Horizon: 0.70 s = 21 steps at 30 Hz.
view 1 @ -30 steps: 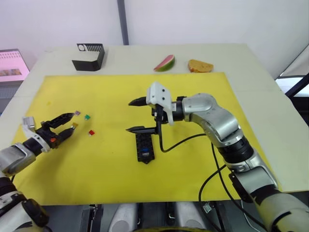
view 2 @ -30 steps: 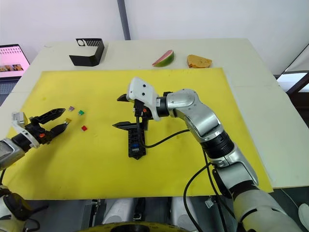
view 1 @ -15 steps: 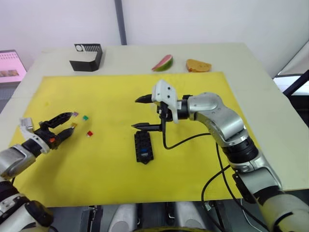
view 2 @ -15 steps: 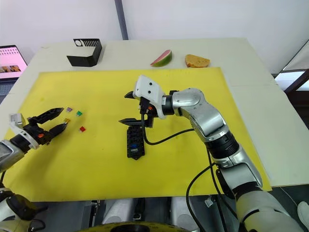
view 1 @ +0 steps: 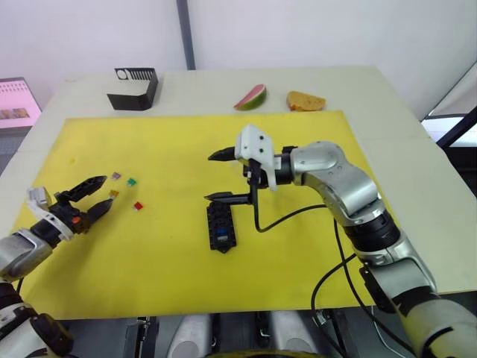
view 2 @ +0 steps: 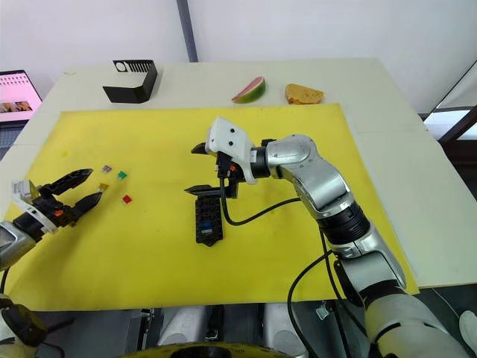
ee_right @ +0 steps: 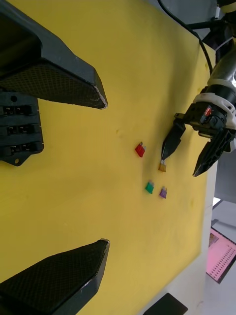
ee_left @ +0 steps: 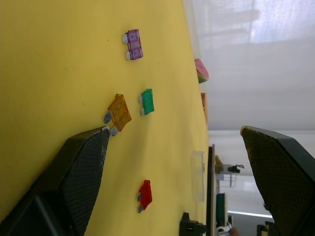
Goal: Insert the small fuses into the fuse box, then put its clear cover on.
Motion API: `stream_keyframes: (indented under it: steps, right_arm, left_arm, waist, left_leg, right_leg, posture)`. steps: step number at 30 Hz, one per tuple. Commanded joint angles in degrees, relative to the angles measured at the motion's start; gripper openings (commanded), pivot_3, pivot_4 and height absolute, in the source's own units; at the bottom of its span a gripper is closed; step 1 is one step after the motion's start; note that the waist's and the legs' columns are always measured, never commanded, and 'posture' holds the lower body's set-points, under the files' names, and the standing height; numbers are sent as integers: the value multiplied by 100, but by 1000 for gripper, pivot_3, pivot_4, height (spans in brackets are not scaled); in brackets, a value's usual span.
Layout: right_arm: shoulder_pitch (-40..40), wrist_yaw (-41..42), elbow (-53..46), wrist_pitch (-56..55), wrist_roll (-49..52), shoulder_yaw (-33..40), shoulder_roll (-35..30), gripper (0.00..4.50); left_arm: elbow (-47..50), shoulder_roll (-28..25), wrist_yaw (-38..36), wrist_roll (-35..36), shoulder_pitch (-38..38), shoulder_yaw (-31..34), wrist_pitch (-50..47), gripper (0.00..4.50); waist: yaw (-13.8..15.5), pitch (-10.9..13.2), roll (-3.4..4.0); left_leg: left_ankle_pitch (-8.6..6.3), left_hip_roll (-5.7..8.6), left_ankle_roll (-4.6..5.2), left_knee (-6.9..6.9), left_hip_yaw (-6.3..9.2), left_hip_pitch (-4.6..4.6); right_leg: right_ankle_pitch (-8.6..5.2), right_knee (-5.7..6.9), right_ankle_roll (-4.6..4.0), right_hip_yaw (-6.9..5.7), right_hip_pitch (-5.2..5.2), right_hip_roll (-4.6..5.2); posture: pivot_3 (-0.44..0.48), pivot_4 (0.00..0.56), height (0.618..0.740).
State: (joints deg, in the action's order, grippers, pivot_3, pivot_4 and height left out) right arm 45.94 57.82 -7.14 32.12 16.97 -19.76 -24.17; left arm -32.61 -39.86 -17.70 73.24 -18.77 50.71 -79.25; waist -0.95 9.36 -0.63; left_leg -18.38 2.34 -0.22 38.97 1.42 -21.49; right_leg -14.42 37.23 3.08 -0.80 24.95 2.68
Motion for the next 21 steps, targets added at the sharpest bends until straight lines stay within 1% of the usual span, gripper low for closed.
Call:
stream_keyframes:
  steps: [1, 4, 7, 9, 13, 16, 21]
  right_arm:
    - [164, 42, -244, -25, -16, 74, -39, 4463]
    - [131, 80, -301, -4, -24, 63, -96, 4463]
    - [125, 100, -352, 37, -6, 98, -159, 4463]
    - [133, 96, -345, 34, -9, 104, -176, 4463]
    - [142, 105, -359, 53, -8, 98, -170, 4463]
    - [132, 123, -377, 61, -10, 86, -172, 4463]
    - [134, 103, -354, 62, -32, 98, -168, 4463]
  left_arm:
    - [-519, -248, -346, -478, -23, -173, 414, 4500]
    - [-838, -347, -705, -726, -136, -392, 576, 4500]
    - [-950, -461, -1138, -913, -82, -580, 615, 4500]
    - [-1142, -502, -1302, -1049, -136, -634, 768, 4500]
    - [-1502, -509, -1568, -1321, -455, -824, 1057, 4500]
    - [-1567, -462, -1746, -1471, -740, -990, 1049, 4500]
    - [-1674, -469, -1893, -1746, -950, -1080, 1011, 4500]
  waist:
    - [-7, -1, 2]
    - [4, -1, 5]
    - [-1, -3, 9]
    - [-7, -5, 11]
    - [11, -12, 24]
    - [41, -13, 26]
    - [62, -14, 27]
  left_leg:
    - [0, 0, 0, -3, 0, 1]
    - [-2, 0, 5, -10, 0, 5]
    - [-4, 0, 7, -12, 1, 8]
    - [-3, -1, 6, -14, 2, 8]
    - [-1, -1, 4, -15, 2, 9]
    - [4, -1, -4, -14, 6, 11]
    - [6, -1, -5, -13, 7, 10]
  right_leg:
    - [0, 0, 0, 0, 1, 0]
    - [0, 6, -1, 0, 3, 0]
    - [0, 14, -3, 0, 4, 0]
    - [0, 17, -4, 0, 7, 0]
    - [0, 23, -4, 0, 9, 0]
    - [1, 31, -7, -1, 8, 0]
    - [3, 31, -9, -1, 7, 0]
  posture:
    - [0, 150, 740]
    - [0, 150, 740]
    - [0, 150, 740]
    - [0, 150, 740]
    - [0, 150, 740]
    - [0, 150, 740]
    - [0, 150, 740]
